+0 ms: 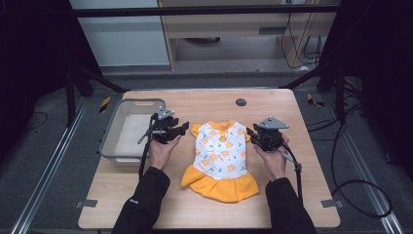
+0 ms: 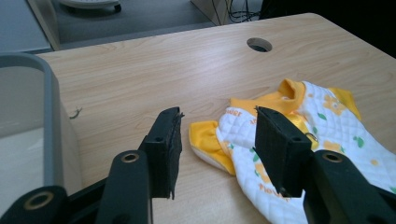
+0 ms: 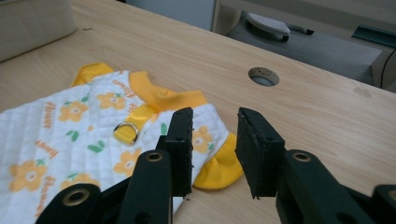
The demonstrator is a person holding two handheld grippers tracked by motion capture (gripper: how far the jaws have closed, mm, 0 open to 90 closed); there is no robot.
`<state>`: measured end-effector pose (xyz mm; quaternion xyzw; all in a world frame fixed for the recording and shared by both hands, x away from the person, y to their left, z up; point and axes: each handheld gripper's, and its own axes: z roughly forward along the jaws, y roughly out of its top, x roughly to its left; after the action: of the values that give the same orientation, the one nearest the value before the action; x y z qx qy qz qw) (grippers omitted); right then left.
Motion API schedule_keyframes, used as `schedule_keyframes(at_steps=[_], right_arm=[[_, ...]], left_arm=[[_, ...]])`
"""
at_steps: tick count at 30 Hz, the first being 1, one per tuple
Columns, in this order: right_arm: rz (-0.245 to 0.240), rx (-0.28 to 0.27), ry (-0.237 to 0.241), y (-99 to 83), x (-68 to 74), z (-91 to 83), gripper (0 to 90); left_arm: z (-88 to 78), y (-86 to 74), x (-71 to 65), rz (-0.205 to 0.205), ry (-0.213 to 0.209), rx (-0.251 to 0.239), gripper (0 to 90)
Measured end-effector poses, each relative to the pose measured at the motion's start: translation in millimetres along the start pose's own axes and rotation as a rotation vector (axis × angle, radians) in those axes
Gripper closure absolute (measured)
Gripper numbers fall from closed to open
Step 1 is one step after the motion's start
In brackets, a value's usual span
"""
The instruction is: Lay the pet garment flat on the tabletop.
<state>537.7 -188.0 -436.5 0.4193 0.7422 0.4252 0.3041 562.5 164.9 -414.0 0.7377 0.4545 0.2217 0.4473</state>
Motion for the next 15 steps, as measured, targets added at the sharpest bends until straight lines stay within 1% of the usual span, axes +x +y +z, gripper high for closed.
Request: schedule_keyframes(at_steps=[1, 2, 3, 5, 6, 7, 9, 10, 11, 12, 13, 15], right_arm=[[0.0, -0.006, 0.008, -0.2, 0.0, -5.1, 63.9], [0.005, -0.008, 0.018, -0.4, 0.2, -10.5, 63.0], [0.0, -0.009, 0.024, -0.8, 0.6, -15.9, 61.9], [-0.001, -0.018, 0.041, -2.2, 2.2, -26.8, 59.0], [0.002, -0.021, 0.051, -3.2, 3.4, -32.1, 57.5], [0.005, -0.023, 0.061, -4.3, 4.7, -37.6, 56.6], [0.005, -0.028, 0.082, -6.8, 7.8, -48.2, 56.1], [0.005, -0.028, 0.082, -6.8, 7.8, -48.2, 56.1], [0.009, -0.032, 0.102, -9.5, 11.2, -58.7, 54.7], [0.009, -0.034, 0.109, -11.3, 12.7, -63.8, 54.6], [0.011, -0.033, 0.115, -13.2, 14.8, -68.4, 54.1], [0.01, -0.025, 0.128, -17.5, 18.8, -76.6, 53.1]], left_arm=[[-5.0, -0.9, -0.5, 0.007, -0.006, 0.0, 48.8], [-5.0, -0.9, -0.5, 0.007, -0.006, 0.0, 47.9], [-15.1, -3.3, -2.2, 0.02, -0.028, 0.005, 47.1], [-25.1, -6.2, -4.7, 0.039, -0.042, 0.005, 45.8], [-25.1, -6.2, -4.7, 0.039, -0.042, 0.005, 45.3], [-35.2, -9.0, -7.4, 0.056, -0.051, 0.002, 44.6], [-45.7, -12.3, -10.2, 0.066, -0.066, 0.001, 43.7], [-45.7, -12.3, -10.2, 0.066, -0.066, 0.001, 43.9], [-55.9, -16.5, -13.8, 0.078, -0.073, -0.003, 44.0], [-55.9, -16.5, -13.8, 0.078, -0.073, -0.003, 44.1], [-65.2, -22.0, -17.3, 0.089, -0.096, -0.004, 44.4], [-72.2, -27.3, -20.7, 0.106, -0.108, 0.003, 44.8]])
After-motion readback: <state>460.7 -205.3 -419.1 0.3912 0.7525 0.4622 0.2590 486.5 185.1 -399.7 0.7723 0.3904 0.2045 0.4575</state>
